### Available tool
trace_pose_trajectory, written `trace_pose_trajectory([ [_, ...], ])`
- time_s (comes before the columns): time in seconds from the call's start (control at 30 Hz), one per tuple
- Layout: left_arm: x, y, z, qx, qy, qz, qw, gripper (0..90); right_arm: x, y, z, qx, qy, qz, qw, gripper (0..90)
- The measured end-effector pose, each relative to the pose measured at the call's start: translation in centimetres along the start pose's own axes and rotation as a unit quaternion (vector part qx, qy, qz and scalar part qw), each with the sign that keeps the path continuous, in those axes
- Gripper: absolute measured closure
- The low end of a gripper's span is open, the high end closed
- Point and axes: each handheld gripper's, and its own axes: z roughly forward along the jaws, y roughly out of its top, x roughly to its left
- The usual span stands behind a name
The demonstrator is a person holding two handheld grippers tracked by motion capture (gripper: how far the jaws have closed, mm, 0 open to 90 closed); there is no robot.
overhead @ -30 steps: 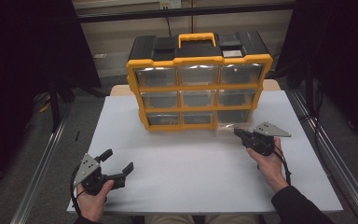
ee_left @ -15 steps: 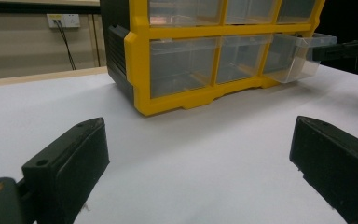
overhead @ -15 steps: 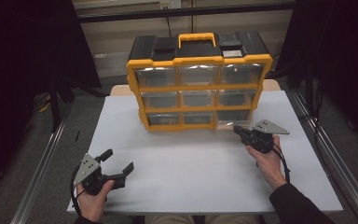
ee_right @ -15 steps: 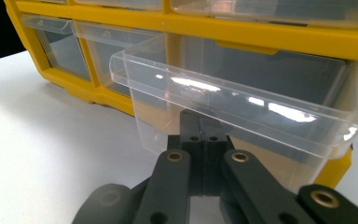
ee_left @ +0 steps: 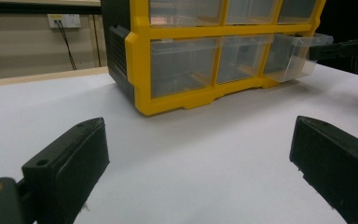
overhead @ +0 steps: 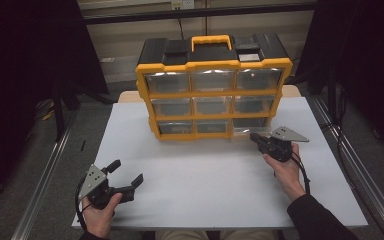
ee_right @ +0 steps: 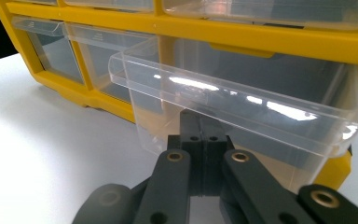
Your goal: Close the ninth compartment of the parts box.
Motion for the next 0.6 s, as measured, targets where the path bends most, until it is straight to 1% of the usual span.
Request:
trace_pose_trajectory([
  [0.23, 0.02, 0.00, 0.00, 0.000, 0.000, 0.000, 1.0000, 4.3, -0.08, 0.01, 0.19, 0.000, -0.001, 0.003, 1.0000, 90.0],
  [0.4, -0.07, 0.04, -0.03, -0.003, -0.002, 0.000, 1.0000, 4.3, -0.17, -0.01, 0.27, 0.000, 0.000, -0.001, 1.0000, 90.0],
  [0.6, -0.06, 0.02, 0.00, -0.002, -0.001, 0.001, 1.0000, 4.3, -0.31, 0.00, 0.35, -0.001, -0.003, 0.001, 1.0000, 90.0],
])
